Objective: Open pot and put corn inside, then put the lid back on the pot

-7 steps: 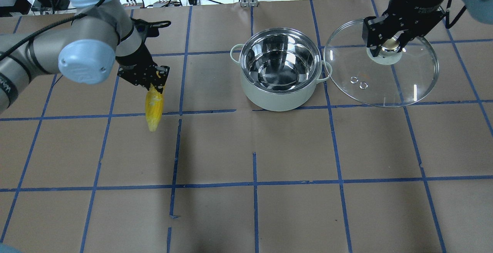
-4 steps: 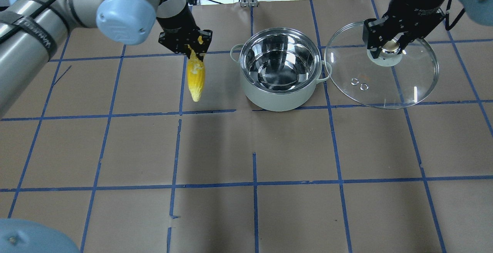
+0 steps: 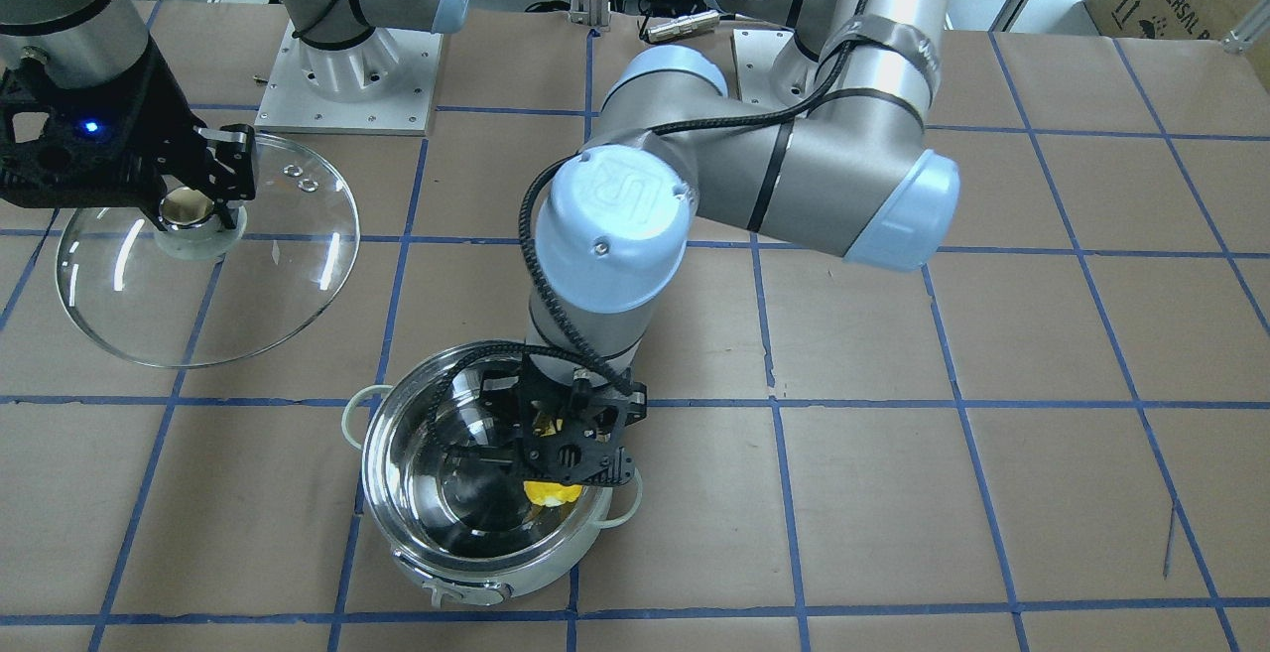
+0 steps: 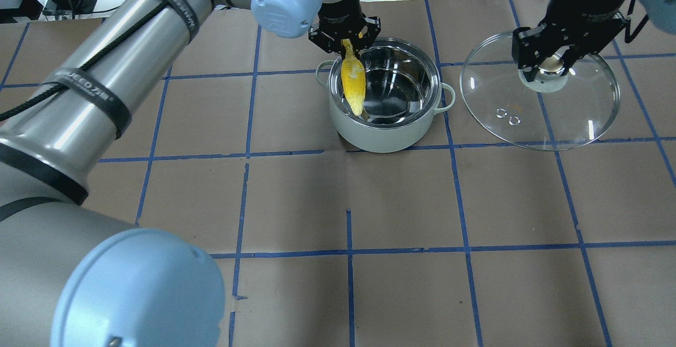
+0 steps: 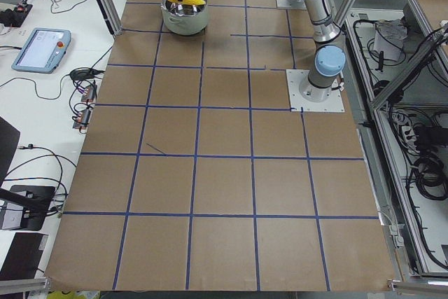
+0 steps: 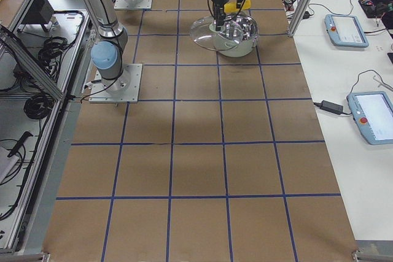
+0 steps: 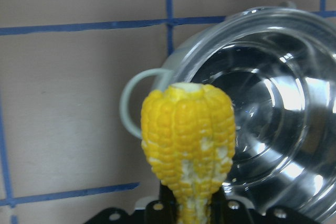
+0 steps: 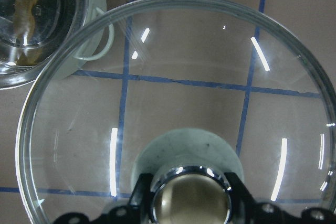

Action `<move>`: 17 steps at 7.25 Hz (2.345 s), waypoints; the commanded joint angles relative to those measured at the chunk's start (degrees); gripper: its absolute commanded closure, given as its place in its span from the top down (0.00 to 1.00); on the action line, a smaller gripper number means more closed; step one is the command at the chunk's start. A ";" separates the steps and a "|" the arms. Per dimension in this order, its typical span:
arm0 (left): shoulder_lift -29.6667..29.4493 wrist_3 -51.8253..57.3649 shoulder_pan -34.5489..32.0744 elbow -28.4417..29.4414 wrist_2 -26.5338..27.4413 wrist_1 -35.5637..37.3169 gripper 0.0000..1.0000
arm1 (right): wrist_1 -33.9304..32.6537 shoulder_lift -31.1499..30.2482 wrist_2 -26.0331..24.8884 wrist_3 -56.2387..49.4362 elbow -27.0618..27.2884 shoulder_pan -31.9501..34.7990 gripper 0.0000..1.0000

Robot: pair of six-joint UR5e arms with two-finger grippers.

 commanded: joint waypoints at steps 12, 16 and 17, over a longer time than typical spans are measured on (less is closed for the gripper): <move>1.32 6.92 3.83 2.71 0.79 -7.85 1.00 | 0.56 2.39 1.52 4.90 -1.33 2.50 0.38; 18.51 21.62 14.54 -11.19 7.04 -13.34 1.00 | 0.38 20.01 1.70 8.79 -17.80 17.09 0.39; 24.66 23.57 17.10 -18.48 7.03 -12.47 1.00 | 0.47 23.90 1.44 8.79 -22.12 19.65 0.39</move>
